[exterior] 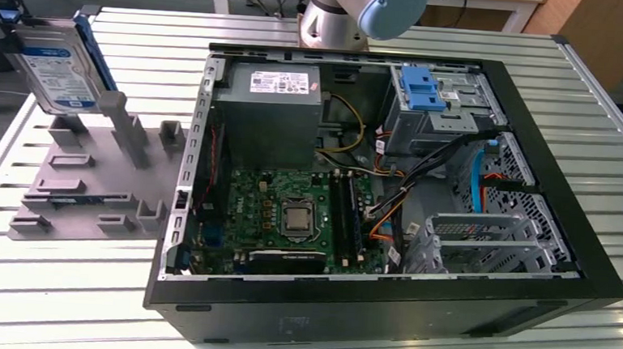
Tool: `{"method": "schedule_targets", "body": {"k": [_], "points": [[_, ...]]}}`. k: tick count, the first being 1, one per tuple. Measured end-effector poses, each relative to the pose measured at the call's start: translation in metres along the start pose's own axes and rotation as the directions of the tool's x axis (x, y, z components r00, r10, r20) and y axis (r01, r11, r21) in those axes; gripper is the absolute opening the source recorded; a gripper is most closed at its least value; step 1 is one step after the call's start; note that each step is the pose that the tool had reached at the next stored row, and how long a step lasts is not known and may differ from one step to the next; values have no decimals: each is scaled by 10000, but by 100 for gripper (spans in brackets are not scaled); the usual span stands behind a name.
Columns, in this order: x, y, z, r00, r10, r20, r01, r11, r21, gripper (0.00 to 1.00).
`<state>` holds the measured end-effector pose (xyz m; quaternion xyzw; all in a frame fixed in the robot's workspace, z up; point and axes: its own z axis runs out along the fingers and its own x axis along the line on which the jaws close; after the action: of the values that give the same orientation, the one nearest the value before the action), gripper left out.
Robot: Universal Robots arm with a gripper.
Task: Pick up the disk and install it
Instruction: 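Pick up the disk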
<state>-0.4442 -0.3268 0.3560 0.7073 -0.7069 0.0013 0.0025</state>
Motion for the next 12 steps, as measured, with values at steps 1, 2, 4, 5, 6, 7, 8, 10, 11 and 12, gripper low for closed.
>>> {"method": "schedule_targets", "body": {"k": [1,2,4,5,6,7,8,10,11,12], "points": [[0,0,-7,10000,1,-1,-1,10000,-1,36],[0,0,-15,10000,1,-1,-1,10000,-2,36],[0,0,-31,10000,2,0,-2,10000,-1,36],[0,0,-42,10000,3,0,-3,10000,-1,36],[0,0,-58,10000,4,-1,-4,10000,-2,36],[1,0,-74,10000,5,0,-5,10000,-1,36],[1,0,-91,10000,7,-1,-7,10000,0,36],[1,0,-123,10000,10,0,-10,10000,-1,36],[1,0,-139,10000,10,-1,-10,10000,-1,36],[1,0,-154,10000,11,-1,-11,10000,-1,36]]}}
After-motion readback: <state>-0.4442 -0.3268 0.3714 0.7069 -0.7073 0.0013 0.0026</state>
